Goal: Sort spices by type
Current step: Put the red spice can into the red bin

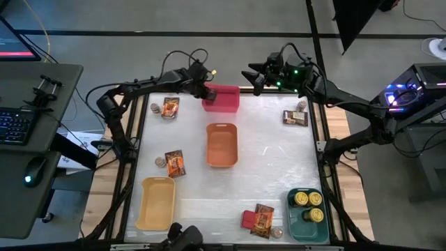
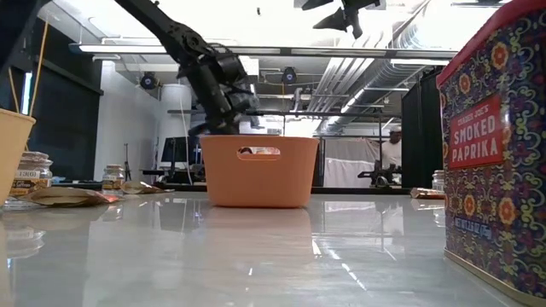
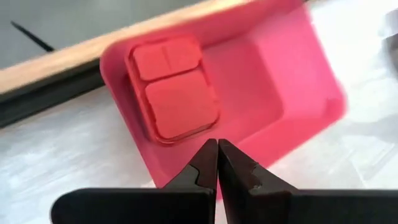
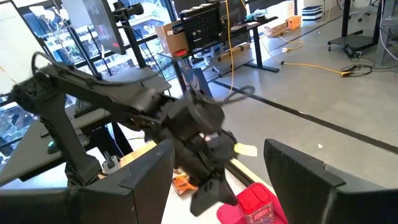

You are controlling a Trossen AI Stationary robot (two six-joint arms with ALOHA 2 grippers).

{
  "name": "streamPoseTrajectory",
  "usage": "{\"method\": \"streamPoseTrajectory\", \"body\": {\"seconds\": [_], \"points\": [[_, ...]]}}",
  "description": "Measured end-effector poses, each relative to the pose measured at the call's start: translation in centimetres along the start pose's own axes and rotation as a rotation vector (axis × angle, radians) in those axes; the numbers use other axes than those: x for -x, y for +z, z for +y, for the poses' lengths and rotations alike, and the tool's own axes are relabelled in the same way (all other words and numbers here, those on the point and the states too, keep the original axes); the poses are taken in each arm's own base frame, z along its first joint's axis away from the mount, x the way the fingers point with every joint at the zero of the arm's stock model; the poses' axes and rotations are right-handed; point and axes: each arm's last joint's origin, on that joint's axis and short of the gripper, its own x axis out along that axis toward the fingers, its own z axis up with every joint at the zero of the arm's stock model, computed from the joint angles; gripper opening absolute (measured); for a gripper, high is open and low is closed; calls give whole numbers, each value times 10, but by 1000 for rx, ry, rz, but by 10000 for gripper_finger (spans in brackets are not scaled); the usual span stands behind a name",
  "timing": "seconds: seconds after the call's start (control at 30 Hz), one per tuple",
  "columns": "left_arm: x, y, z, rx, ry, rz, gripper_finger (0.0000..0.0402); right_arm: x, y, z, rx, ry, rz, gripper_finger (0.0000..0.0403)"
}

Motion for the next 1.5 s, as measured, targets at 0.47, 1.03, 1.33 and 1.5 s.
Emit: {"method": "streamPoseTrajectory", "body": {"seconds": [0.47,1.03,1.33,1.5], "points": [[117,-51,-61,-435,-195,0,0,0,-6,3,52,144,83,244],[174,-185,-94,-307,-704,-196,0,22,-56,85,112,565,460,165],[219,-184,-69,-527,-814,-342,0,57,-145,202,-74,571,855,16],[223,-190,-64,-569,-814,-310,0,83,-198,249,-183,574,1103,4]]}}
